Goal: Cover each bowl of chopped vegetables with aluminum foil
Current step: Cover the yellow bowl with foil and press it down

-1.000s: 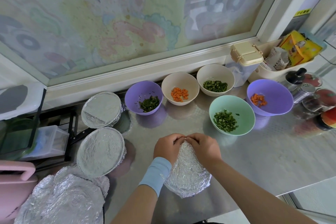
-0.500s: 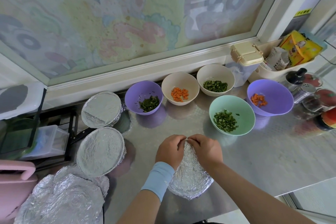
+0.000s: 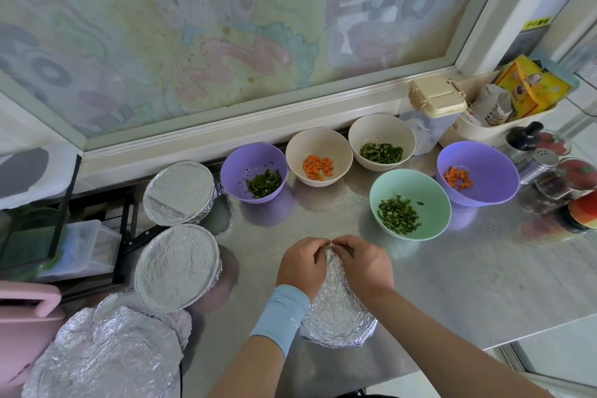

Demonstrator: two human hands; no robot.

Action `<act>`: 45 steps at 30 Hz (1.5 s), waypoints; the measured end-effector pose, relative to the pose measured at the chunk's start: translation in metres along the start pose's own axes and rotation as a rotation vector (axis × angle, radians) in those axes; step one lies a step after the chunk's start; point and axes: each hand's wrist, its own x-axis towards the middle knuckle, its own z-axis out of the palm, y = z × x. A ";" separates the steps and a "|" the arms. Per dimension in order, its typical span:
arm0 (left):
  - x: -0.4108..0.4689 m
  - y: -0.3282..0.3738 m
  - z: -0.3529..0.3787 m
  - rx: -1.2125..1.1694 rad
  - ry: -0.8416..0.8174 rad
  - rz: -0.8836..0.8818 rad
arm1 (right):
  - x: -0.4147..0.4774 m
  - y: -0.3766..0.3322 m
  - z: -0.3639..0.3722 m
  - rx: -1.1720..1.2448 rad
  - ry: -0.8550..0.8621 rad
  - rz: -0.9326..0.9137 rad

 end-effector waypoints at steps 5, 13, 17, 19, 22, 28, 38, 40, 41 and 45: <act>0.001 -0.003 0.005 -0.013 0.007 -0.032 | 0.003 0.001 -0.002 0.033 -0.022 0.045; -0.002 -0.005 0.006 0.029 0.019 -0.036 | 0.007 0.000 -0.002 0.058 -0.066 -0.026; -0.002 -0.007 -0.002 0.032 0.071 -0.169 | 0.014 -0.001 -0.003 0.044 -0.098 -0.032; 0.002 -0.008 -0.006 0.043 0.041 -0.170 | 0.016 -0.001 -0.002 0.032 -0.101 -0.011; 0.006 -0.005 -0.007 -0.011 -0.025 -0.117 | 0.016 -0.001 -0.002 0.054 -0.114 0.006; 0.009 -0.006 -0.004 -0.117 -0.043 -0.162 | 0.018 -0.003 -0.004 0.130 -0.141 0.070; 0.001 0.000 -0.010 -0.071 -0.014 -0.270 | 0.016 0.002 -0.009 0.138 -0.145 0.055; 0.000 0.001 -0.012 -0.059 -0.028 -0.279 | 0.014 0.003 -0.010 0.145 -0.129 0.065; 0.001 0.002 -0.012 -0.063 -0.036 -0.264 | 0.014 0.002 -0.010 0.146 -0.124 0.068; 0.005 0.006 -0.007 -0.086 -0.074 -0.179 | 0.013 0.001 -0.008 0.159 -0.113 0.069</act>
